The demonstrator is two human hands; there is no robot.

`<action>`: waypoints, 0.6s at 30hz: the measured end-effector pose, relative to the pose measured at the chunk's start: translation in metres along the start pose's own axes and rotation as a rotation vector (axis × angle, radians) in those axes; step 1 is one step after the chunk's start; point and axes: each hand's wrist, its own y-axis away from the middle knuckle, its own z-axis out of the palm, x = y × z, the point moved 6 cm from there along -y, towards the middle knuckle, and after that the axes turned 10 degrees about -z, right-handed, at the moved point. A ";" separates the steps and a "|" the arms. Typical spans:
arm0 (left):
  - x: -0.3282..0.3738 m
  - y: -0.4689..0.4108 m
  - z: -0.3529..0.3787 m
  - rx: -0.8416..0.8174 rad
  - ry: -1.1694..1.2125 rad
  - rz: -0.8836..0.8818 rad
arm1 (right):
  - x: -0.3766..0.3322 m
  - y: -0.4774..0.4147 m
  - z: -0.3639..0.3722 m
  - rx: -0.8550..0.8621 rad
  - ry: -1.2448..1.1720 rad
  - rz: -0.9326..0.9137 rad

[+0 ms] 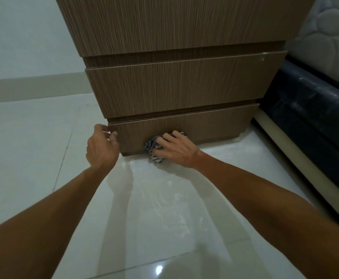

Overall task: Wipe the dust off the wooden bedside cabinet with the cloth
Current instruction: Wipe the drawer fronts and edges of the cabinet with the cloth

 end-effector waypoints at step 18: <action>-0.008 0.010 0.013 0.035 -0.046 -0.026 | 0.083 0.172 0.040 -0.325 -0.054 0.387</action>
